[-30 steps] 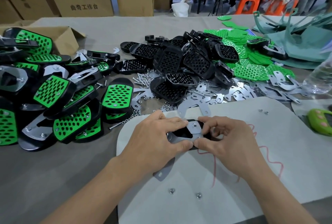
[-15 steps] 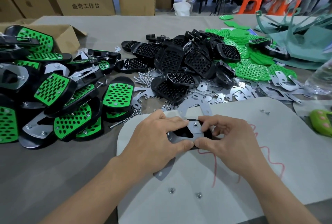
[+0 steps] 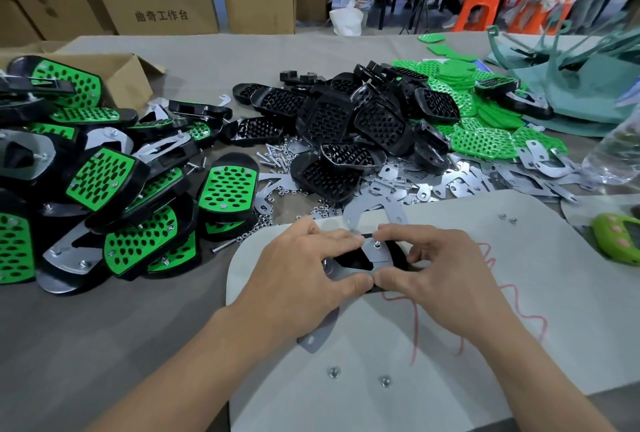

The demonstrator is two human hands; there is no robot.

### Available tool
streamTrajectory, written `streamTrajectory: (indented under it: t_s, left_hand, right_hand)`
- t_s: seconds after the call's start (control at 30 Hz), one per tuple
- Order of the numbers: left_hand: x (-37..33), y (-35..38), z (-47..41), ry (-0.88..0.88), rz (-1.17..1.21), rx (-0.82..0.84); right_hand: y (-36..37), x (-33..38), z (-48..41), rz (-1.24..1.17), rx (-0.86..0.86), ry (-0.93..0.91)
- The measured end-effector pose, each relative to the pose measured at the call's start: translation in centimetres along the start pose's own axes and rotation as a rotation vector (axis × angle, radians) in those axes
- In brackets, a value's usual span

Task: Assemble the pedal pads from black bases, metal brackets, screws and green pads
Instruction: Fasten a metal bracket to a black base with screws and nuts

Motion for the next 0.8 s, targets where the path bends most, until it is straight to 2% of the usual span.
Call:
streamTrajectory:
  t_s: [0.17,0.3,0.4,0.63,0.8]
  left_hand:
    - [0.1,0.0,0.1,-0.01,0.007,-0.004]
    - [-0.4,-0.3,0.0,0.017,0.01,-0.009]
    - [-0.2,-0.4,0.0,0.002,0.017,-0.004]
    - [0.4,-0.2,0.0,-0.03,0.031,0.024]
    - [0.9,-0.2,0.0,-0.064,0.009,0.009]
  right_hand:
    - [-0.3,-0.2,0.4,-0.084,0.012,0.008]
    - [0.3,0.9,0.7,0.038,0.1,-0.133]
    - [0.4,0.4,0.5,-0.008,0.06,-0.043]
    - [-0.2,0.3,0.3,0.049,-0.014,-0.029]
    - [-1.0,-0.4,0.5,-0.132,-0.062,0.046]
Point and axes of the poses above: each hand's wrist, its own z-axis away from the middle knuckle, its own y-axis out of the palm, x = y × z, the point moved 8 cm from there along -z, towards the middle knuckle, and after that the axes turned 11 degrees about -x, right-handed, at the moved point
